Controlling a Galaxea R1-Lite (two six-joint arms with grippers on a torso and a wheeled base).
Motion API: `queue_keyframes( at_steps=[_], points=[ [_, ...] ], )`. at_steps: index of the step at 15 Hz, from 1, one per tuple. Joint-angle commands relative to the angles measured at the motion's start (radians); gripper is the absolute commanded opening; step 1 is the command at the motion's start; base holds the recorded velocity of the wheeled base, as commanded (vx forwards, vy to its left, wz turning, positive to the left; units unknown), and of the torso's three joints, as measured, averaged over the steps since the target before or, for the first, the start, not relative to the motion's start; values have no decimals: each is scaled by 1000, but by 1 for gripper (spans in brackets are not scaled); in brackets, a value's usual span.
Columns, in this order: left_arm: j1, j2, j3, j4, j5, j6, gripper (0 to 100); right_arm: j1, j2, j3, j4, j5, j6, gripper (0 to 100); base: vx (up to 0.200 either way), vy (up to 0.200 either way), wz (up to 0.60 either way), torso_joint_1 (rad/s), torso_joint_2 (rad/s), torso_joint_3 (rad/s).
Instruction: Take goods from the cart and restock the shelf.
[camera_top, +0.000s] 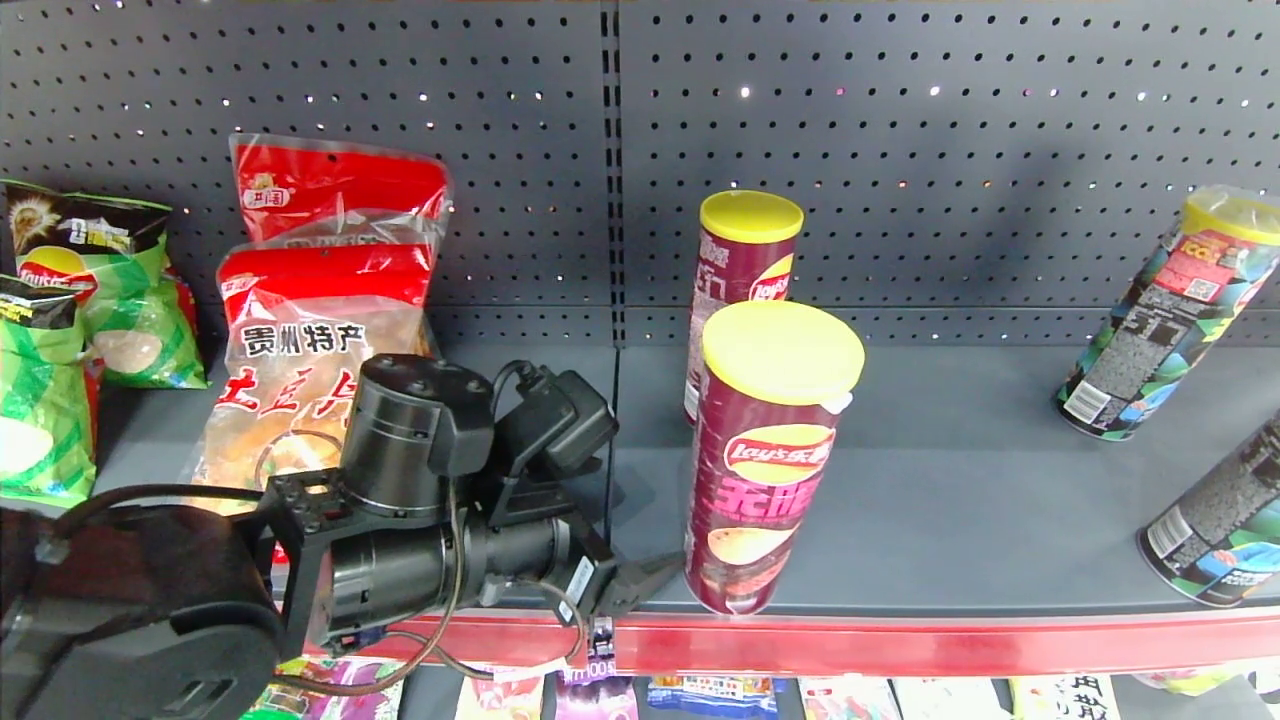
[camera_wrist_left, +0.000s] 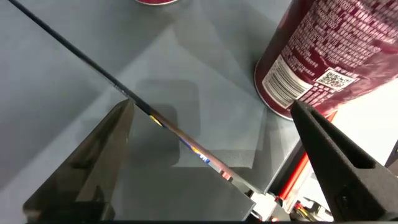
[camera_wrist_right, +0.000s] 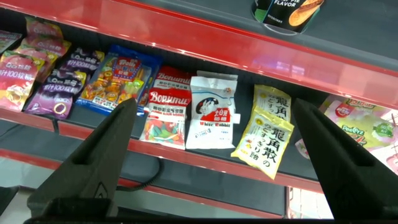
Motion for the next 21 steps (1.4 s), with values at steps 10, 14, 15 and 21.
queue_keyframes(
  at_steps=[10,14,15,21],
  points=[
    [270,-485,170,253,3,-9,100,0,0,0,-1,2,7,100,0,0,0,0,0,0],
    [280,-725,190,548,49,-31,100,0,0,3,1,-6,123,100,0,0,0,0,0,0],
    [282,-775,204,597,119,-39,100,0,0,3,-1,-3,150,100,0,0,0,0,0,0],
    [356,-1038,261,853,379,-92,100,0,0,5,1,-35,199,100,0,0,0,0,0,0]
  ],
)
